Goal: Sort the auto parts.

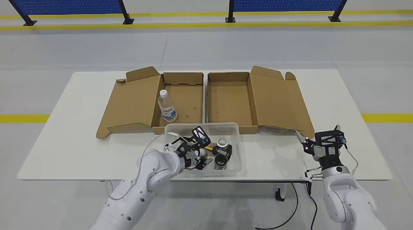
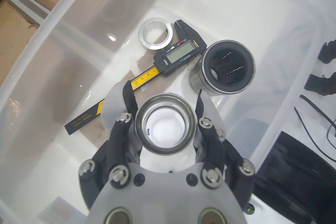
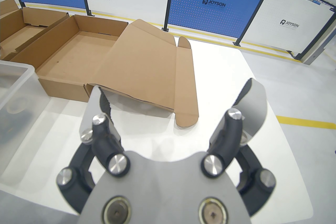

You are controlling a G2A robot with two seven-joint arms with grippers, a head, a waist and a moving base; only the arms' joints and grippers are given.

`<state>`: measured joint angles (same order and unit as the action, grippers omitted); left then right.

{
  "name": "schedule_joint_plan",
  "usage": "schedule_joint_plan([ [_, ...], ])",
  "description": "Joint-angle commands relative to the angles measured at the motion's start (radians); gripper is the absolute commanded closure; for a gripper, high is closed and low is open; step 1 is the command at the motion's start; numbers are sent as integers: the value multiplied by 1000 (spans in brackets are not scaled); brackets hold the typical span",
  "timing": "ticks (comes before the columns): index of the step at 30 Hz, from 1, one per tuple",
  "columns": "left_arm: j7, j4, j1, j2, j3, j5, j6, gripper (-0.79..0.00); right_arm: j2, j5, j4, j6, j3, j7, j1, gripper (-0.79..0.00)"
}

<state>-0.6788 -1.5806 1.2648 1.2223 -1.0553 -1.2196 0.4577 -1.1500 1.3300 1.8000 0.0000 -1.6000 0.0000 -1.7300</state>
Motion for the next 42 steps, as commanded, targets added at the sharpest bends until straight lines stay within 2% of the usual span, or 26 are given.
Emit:
schedule_joint_plan([
  [1, 3, 2, 0, 0, 2, -1, -1, -431, 0, 0, 0, 0, 0, 0, 0, -785],
  [8, 15, 9, -1, -2, 7, -4, -3, -332, 0, 0, 0, 0, 0, 0, 0, -785],
  [13, 18, 6, 2, -4, 7, -9, -7, -320, 0, 0, 0, 0, 0, 0, 0, -785],
  [17, 26, 4, 4, -6, 8, -13, -7, -268, 0, 0, 0, 0, 0, 0, 0, -785],
  [20, 36, 2, 6, -7, 8, -12, -9, -172, 0, 0, 0, 0, 0, 0, 0, -785],
  [24, 50, 1, 8, -8, 9, -8, -15, 0, 0, 0, 0, 0, 0, 0, 0, -785],
  [31, 75, -9, 12, -10, -2, 5, -20, 0, 0, 0, 0, 0, 0, 0, 0, -785],
  [42, 66, -100, 33, -27, -78, 67, 2, 0, 0, 0, 0, 0, 0, 0, 0, -785],
])
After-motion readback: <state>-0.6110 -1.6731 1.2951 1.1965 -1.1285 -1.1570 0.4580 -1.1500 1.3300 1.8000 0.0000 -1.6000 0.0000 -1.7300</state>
